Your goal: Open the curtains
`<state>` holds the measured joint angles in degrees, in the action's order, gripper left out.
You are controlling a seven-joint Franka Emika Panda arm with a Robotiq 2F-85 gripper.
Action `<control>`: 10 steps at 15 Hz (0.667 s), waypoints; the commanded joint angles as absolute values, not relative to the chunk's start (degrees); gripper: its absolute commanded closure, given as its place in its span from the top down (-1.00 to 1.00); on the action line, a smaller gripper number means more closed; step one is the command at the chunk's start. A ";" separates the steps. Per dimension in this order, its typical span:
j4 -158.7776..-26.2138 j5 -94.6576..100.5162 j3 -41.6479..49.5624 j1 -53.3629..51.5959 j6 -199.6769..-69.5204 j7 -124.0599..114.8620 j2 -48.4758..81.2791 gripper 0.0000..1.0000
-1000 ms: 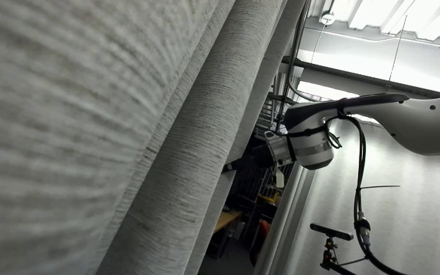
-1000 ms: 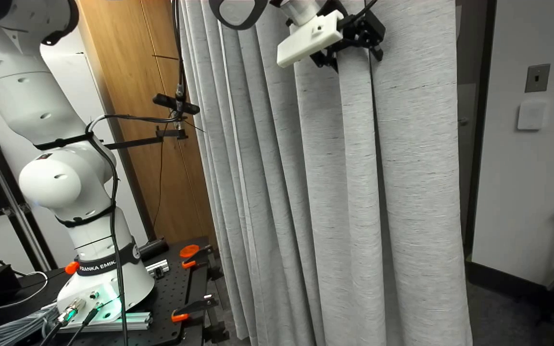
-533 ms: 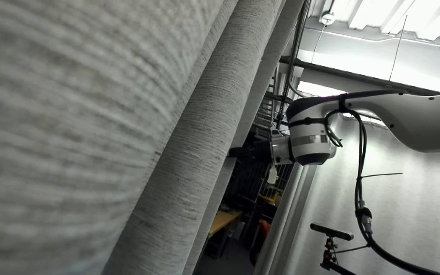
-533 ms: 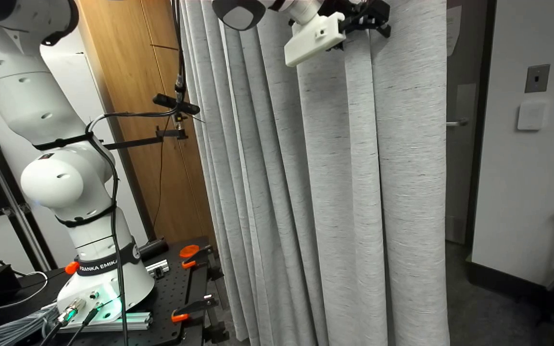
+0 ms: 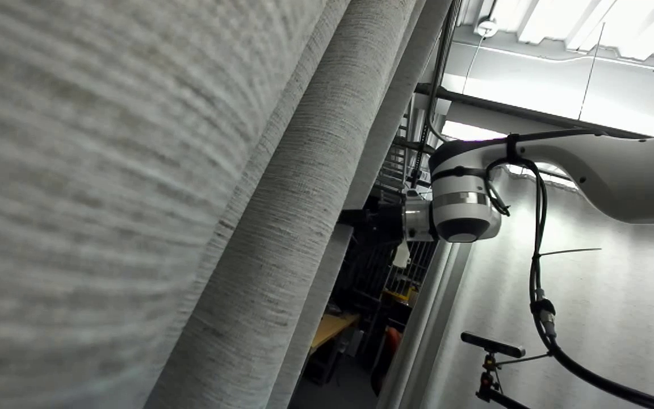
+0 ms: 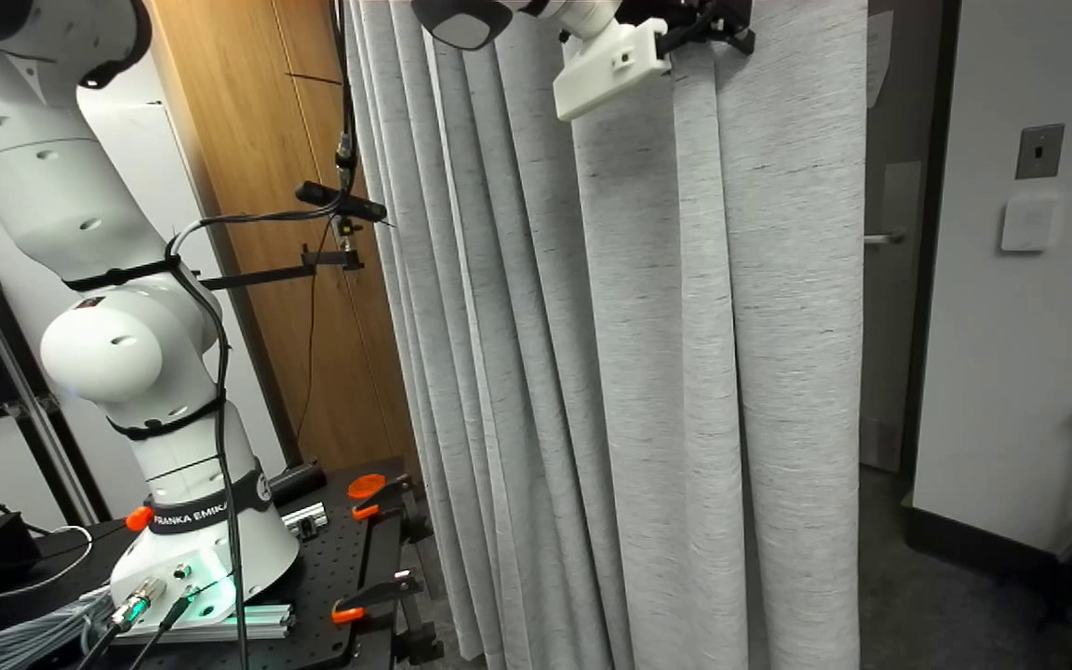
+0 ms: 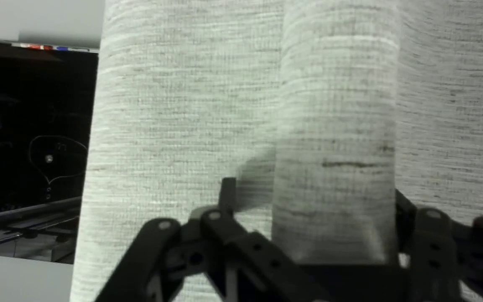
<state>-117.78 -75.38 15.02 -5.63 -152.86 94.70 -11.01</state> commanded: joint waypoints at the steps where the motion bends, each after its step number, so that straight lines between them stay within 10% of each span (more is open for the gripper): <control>1: -117.55 -70.88 14.16 -5.60 -150.89 89.93 -10.24 -0.04; 7: -119.37 -60.74 10.79 -5.62 -151.06 79.88 -9.06 -0.94; 10: -120.66 -54.96 6.09 -3.50 -150.91 73.63 -9.05 -1.00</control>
<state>-119.60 -60.25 9.76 -5.38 -151.77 79.27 -8.86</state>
